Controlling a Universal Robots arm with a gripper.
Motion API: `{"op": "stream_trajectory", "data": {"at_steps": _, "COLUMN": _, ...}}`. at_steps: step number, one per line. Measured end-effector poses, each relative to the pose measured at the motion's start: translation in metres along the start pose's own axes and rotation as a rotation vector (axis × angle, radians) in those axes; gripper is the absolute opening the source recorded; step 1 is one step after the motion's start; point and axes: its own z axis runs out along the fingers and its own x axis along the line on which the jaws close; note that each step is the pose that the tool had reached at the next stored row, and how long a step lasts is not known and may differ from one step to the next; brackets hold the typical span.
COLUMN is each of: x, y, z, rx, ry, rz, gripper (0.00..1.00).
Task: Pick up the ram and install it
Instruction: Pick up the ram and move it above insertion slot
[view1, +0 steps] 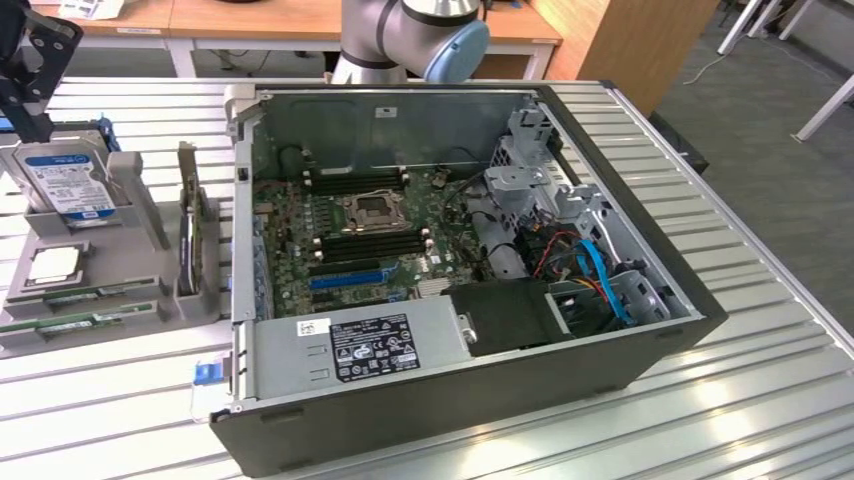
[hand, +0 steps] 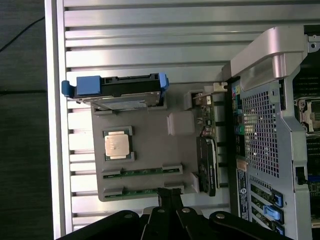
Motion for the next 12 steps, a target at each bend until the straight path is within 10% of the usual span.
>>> {"op": "stream_trajectory", "data": {"at_steps": 12, "x": 0.0000, "y": 0.0000, "z": 0.0000, "rx": -0.0011, "ry": 0.0026, "rz": -0.057, "gripper": 0.10}}
